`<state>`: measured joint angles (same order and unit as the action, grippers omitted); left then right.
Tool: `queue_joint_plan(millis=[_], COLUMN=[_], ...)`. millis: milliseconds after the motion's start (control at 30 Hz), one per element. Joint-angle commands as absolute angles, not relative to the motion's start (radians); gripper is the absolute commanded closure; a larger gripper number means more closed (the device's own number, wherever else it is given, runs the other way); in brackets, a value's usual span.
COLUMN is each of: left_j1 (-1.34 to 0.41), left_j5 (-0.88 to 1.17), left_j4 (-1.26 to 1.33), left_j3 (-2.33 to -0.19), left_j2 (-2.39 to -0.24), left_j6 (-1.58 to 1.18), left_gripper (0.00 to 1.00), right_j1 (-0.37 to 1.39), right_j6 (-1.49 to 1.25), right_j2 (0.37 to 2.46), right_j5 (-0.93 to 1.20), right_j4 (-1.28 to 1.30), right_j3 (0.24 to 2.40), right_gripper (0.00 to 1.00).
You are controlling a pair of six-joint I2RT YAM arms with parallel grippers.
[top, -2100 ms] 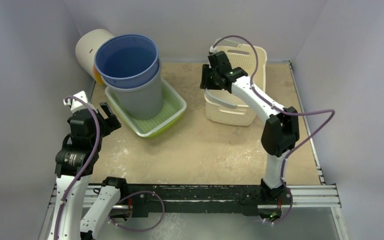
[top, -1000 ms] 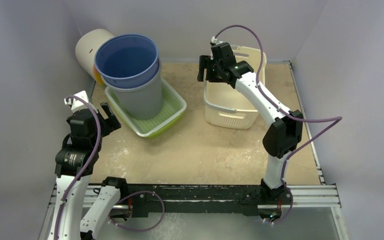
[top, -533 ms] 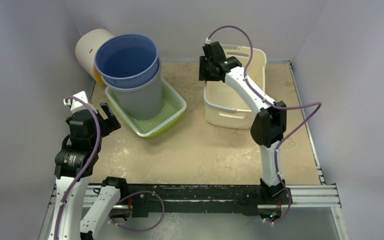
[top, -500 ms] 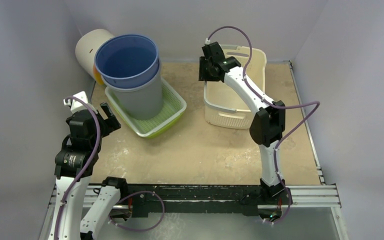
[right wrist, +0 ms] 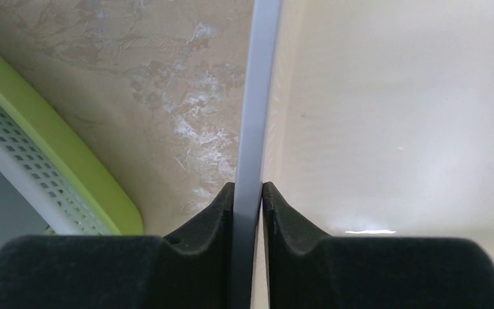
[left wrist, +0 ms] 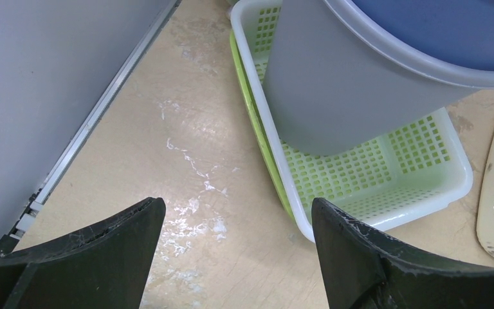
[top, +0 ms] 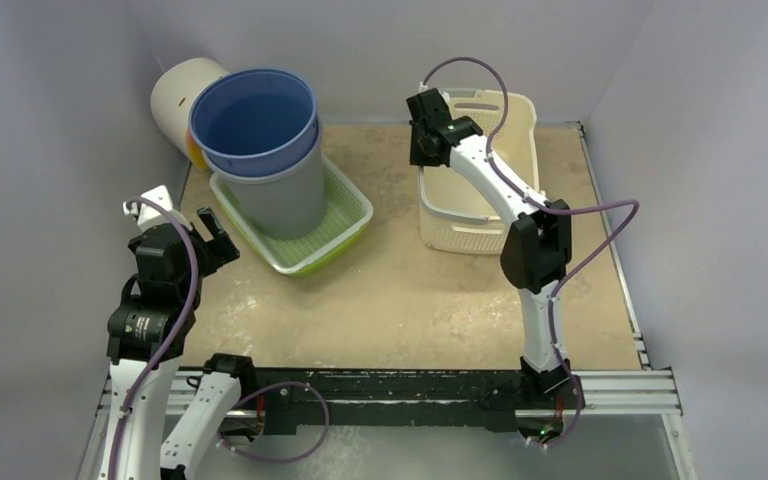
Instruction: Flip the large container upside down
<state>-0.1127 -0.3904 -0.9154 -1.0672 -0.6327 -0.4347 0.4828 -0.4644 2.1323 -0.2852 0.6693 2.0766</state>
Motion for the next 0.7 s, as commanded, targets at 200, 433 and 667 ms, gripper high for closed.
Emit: queue_joint_plan(millis=[200, 433, 667], left_j1=[-0.115, -0.115, -0.115], left_j5=[-0.417, -0.420, -0.429], left_j4=[-0.905, -0.900, -0.900], left_j3=[-1.104, -1.110, -1.112], left_j2=[-0.632, -0.641, -0.641], left_j6=[-0.417, -0.414, -0.408], left_gripper=[0.15, 0.15, 0.15], right_j1=[0.463, 0.433, 0.359], right_j6=[-0.411, -0.517, -0.768], right_j2=[1.956, 1.836, 1.712], right_j5=[-0.135, 0.207, 0.442], right_j4=[0.465, 0.250, -0.055], right_j3=[1.933, 1.921, 1.709], right_gripper=[1.00, 1.00, 1.00])
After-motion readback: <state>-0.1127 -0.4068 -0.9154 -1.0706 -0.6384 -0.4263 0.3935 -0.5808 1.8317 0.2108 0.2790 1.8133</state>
